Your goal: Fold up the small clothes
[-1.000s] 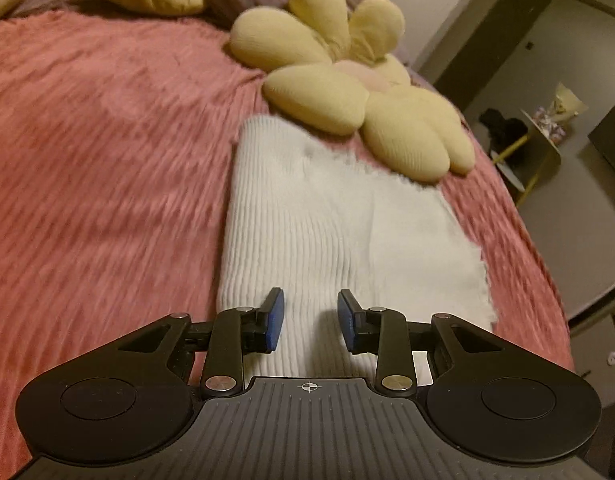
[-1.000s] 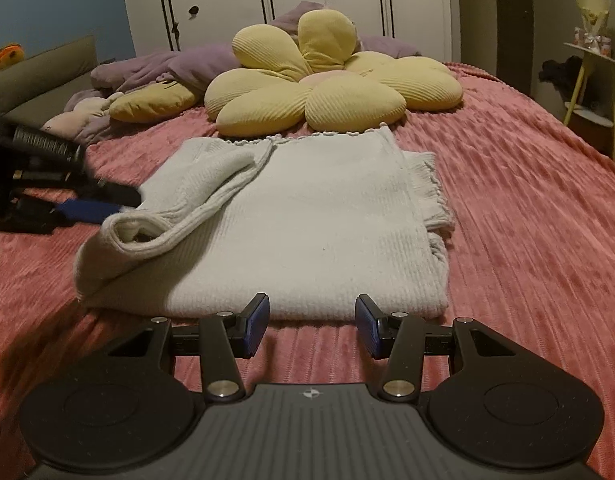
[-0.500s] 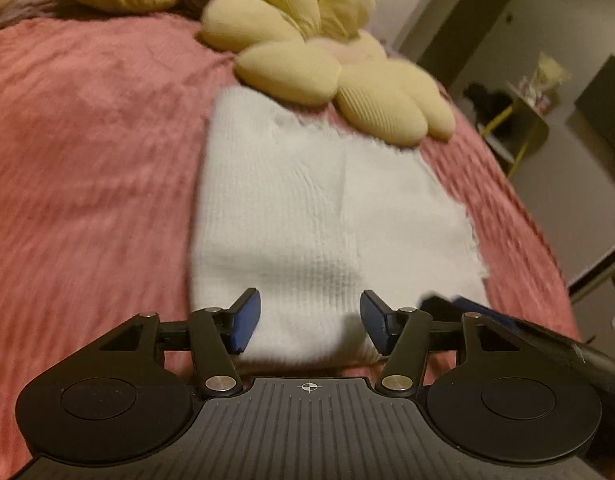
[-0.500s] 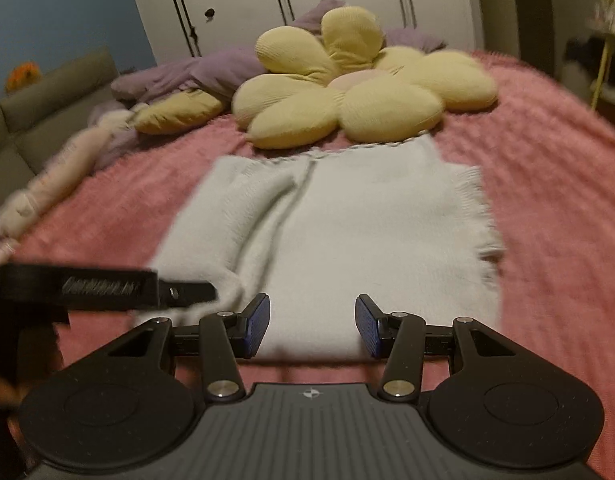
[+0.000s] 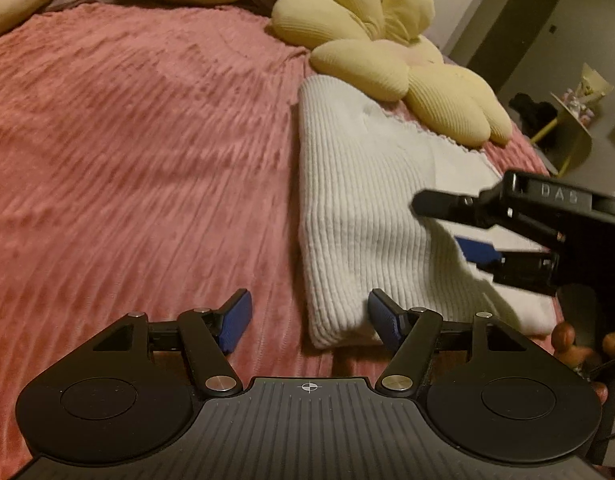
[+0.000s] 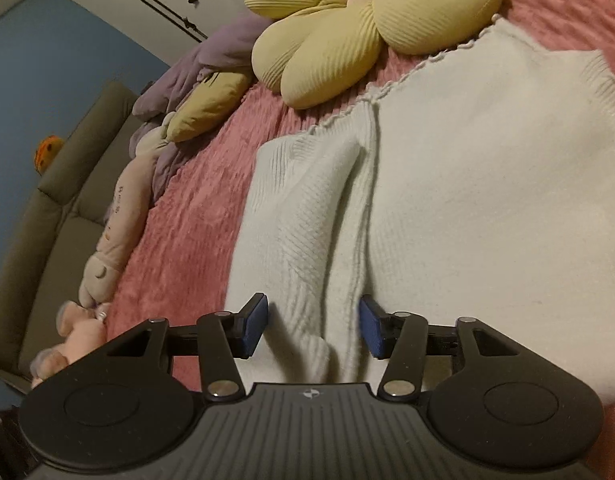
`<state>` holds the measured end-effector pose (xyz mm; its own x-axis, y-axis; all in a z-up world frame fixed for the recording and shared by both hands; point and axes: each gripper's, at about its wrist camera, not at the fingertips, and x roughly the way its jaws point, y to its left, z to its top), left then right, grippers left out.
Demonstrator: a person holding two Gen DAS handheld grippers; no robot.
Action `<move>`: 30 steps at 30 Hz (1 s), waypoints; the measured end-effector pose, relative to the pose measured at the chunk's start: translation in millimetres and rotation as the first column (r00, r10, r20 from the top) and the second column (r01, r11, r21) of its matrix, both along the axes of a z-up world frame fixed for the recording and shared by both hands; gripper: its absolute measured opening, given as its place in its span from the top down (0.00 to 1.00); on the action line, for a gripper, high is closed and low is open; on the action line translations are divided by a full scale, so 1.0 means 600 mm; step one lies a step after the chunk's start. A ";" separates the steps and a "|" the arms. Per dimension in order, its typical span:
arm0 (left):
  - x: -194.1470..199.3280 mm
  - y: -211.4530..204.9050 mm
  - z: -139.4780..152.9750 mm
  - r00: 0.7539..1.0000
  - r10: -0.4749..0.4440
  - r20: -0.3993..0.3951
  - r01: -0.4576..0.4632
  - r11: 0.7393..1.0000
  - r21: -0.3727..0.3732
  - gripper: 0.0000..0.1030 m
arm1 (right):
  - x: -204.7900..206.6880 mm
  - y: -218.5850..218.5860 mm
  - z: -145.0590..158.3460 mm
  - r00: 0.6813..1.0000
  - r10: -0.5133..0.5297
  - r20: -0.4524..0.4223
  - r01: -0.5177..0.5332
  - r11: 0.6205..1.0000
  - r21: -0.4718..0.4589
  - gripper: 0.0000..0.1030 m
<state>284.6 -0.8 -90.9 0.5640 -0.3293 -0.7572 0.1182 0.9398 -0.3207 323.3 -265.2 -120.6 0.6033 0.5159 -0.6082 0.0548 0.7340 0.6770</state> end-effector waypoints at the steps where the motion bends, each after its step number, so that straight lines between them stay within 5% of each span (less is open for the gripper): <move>1: 0.001 -0.003 -0.002 1.000 -0.005 0.002 0.005 1.000 0.004 0.30 | 0.003 0.004 0.002 1.000 0.010 0.011 -0.010 1.000 -0.010 0.50; 8: -0.011 -0.014 0.013 1.000 0.000 0.027 -0.001 1.000 0.026 0.28 | 0.010 0.050 0.029 0.987 0.123 0.103 -0.091 0.957 -0.274 0.82; 11: -0.017 -0.020 0.031 0.999 -0.015 0.052 0.013 0.999 0.044 0.26 | -0.013 0.083 0.067 0.959 0.200 0.201 -0.080 0.871 -0.484 0.86; 17: -0.017 -0.047 0.038 0.997 -0.047 0.056 0.043 0.997 0.068 0.26 | -0.060 0.077 0.104 0.926 0.235 0.297 0.050 0.702 -0.711 0.86; 20: -0.014 -0.067 0.033 0.996 -0.075 0.057 0.071 0.995 0.072 0.26 | -0.067 0.036 0.100 0.944 0.159 0.289 0.098 0.700 -0.708 0.87; 22: -0.007 -0.083 0.024 0.995 -0.092 0.044 0.088 0.993 0.080 0.26 | -0.074 0.015 0.091 0.950 0.133 0.284 0.129 0.659 -0.741 0.87; 27: -0.001 -0.102 0.008 0.995 -0.101 0.008 0.100 0.991 0.094 0.26 | -0.057 -0.032 0.025 0.986 0.067 0.150 0.058 0.710 -0.702 0.85; 30: -0.005 -0.098 0.011 0.993 -0.112 0.019 0.110 0.989 0.096 0.26 | -0.066 -0.064 0.039 0.983 0.034 0.180 0.083 0.793 -0.604 0.68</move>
